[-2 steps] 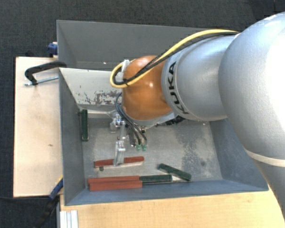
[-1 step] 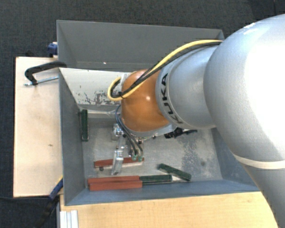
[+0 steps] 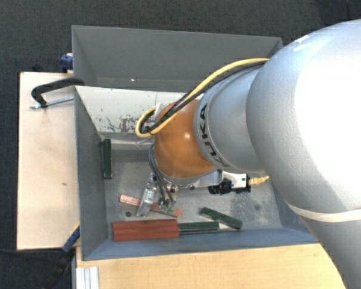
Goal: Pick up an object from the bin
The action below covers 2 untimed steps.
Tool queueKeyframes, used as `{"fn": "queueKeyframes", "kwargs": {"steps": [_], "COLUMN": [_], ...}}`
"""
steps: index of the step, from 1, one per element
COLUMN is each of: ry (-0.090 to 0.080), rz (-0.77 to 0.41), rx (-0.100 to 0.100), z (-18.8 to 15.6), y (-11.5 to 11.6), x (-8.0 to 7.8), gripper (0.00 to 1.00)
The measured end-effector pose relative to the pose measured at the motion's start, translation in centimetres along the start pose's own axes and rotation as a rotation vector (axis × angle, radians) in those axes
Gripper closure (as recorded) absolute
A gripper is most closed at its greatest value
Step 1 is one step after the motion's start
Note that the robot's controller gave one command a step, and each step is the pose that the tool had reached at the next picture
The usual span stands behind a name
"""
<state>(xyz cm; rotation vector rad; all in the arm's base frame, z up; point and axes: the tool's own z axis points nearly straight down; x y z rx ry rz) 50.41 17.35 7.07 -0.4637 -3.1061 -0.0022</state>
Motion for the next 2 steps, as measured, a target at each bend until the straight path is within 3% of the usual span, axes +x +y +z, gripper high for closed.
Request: {"fn": "queueKeyframes", "kwargs": {"steps": [1,2], "ry": [0.0,-0.003], "rz": [0.0,-0.025], "rx": [0.0,-0.002], "z": [0.0,-13.8], "y": [0.0,3.4], "x": [0.0,-1.6], "gripper": [1.0,1.0]}}
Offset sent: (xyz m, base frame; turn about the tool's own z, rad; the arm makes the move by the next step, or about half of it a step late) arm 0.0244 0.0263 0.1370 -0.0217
